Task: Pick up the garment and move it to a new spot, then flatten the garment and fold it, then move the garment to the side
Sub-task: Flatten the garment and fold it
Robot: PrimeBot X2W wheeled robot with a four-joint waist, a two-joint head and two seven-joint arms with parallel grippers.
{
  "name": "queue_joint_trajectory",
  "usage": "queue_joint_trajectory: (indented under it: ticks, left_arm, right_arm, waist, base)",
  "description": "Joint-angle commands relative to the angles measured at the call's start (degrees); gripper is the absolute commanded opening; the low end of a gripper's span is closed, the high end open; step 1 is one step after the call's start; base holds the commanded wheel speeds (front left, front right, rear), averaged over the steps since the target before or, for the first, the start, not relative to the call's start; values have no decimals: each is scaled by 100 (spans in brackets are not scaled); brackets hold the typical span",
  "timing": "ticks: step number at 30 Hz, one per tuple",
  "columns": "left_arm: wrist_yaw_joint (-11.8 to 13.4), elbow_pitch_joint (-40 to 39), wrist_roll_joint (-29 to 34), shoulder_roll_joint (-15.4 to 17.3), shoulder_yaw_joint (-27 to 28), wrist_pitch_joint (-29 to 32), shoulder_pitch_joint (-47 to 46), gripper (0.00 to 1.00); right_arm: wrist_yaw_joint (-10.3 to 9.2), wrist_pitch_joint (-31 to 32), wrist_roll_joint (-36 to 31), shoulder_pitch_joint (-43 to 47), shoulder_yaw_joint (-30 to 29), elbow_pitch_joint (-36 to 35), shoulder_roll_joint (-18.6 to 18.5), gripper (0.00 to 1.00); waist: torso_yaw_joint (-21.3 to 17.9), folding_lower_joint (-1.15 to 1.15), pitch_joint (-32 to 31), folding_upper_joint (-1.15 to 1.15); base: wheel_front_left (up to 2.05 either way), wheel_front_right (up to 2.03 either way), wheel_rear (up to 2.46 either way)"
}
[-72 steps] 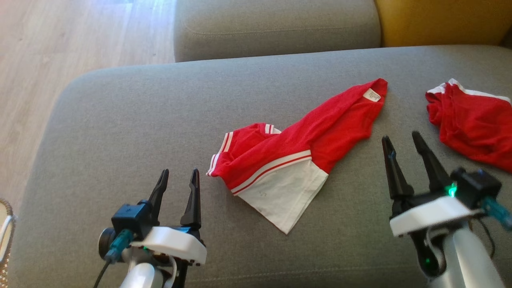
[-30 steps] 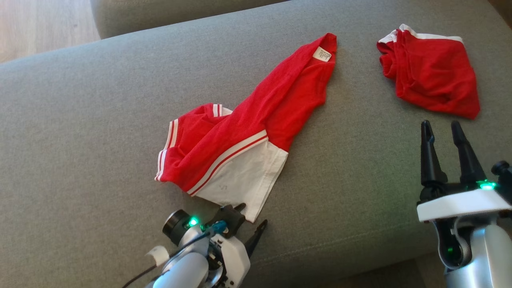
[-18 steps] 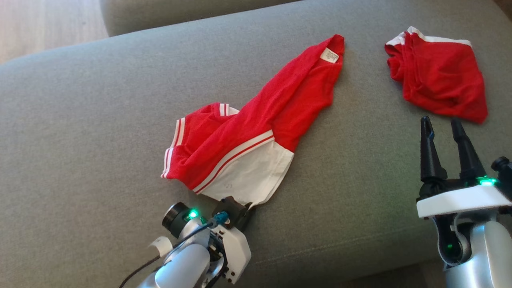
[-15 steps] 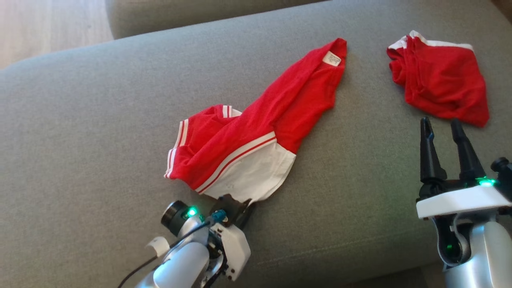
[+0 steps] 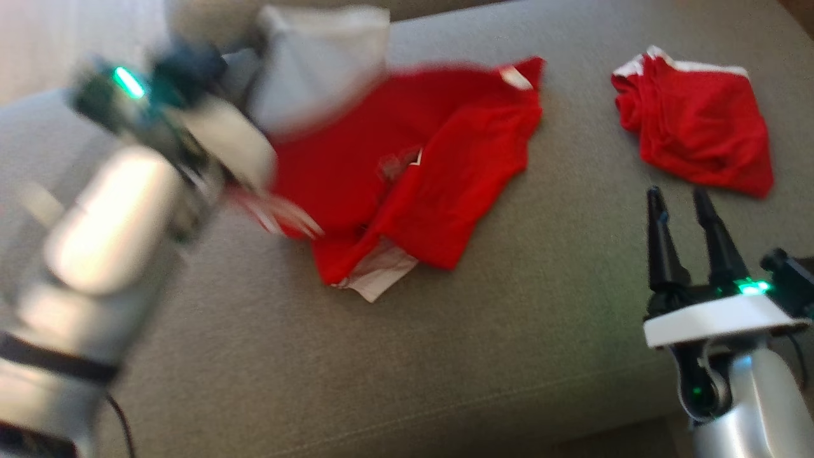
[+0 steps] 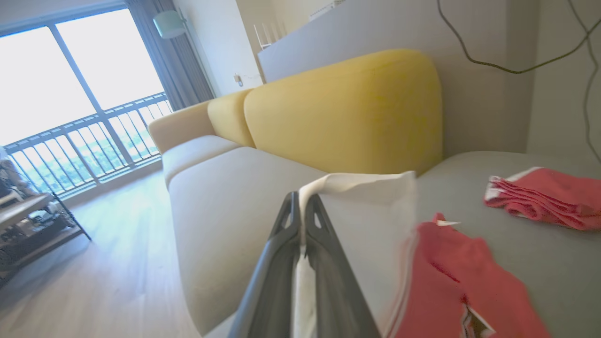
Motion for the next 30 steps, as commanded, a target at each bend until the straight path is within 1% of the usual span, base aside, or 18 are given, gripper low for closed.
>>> queue_joint_trajectory:
  ticks: [1,5,8,10,13,16,17,18,20,24,26,30]
  left_arm:
    - [-27,-142,13,335,342,141,-584,0]
    - [-129,293,249,822,487,623,-1683,0]
    - [-179,852,506,1037,450,843,-2414,0]
    - [-195,1272,628,1078,412,934,-2809,0]
    - [-172,1860,792,1039,328,938,-3265,0]
    - [-31,2375,941,946,262,836,-3640,0]
    - [60,2546,996,910,238,810,-3731,33]
    - [176,2720,1036,878,232,794,-3800,98]
    - [341,3108,1057,812,229,855,-3864,100]
    - [454,3602,1033,740,227,753,-3934,100]
    - [464,3750,988,686,242,615,-3938,100]
    - [407,3917,857,577,300,248,-3956,100]
  right_arm:
    - [-2,-71,63,-359,209,-188,-3,100]
    - [-2,-114,211,-624,506,-179,-3,100]
    - [-2,-142,336,-816,739,-153,-3,100]
    - [-2,-157,425,-924,879,-137,-3,100]
    - [-2,-171,569,-1058,1081,-117,-3,100]
    - [-2,-175,687,-1148,1198,-169,-3,100]
    - [-2,-176,714,-1159,1225,-192,-3,100]
    - [-2,-176,735,-1165,1258,-210,-3,100]
    - [-2,-177,740,-1164,1327,-232,-3,100]
    - [-2,-178,739,-1154,1369,-260,-3,100]
    - [-2,-178,716,-1151,1343,-260,-3,100]
    - [-2,-178,626,-1151,1291,-234,-3,100]
  waist:
    - [-184,0,218,0]
    - [-499,0,609,0]
    - [-741,0,891,0]
    - [-875,0,1066,0]
    - [-1044,0,1295,0]
    - [-1132,0,1487,0]
    - [-1141,0,1534,0]
    - [-1146,0,1571,0]
    - [-1153,0,1609,0]
    - [-1122,0,1629,0]
    - [-1062,0,1607,0]
    - [-892,0,1499,0]
  base:
    - [0,0,0]
    - [0,0,0]
    - [0,0,0]
    - [0,0,0]
    - [0,0,0]
    - [0,0,0]
    - [0,0,0]
    - [0,0,0]
    - [0,0,0]
    - [0,0,0]
    - [0,0,0]
    - [0,0,0]
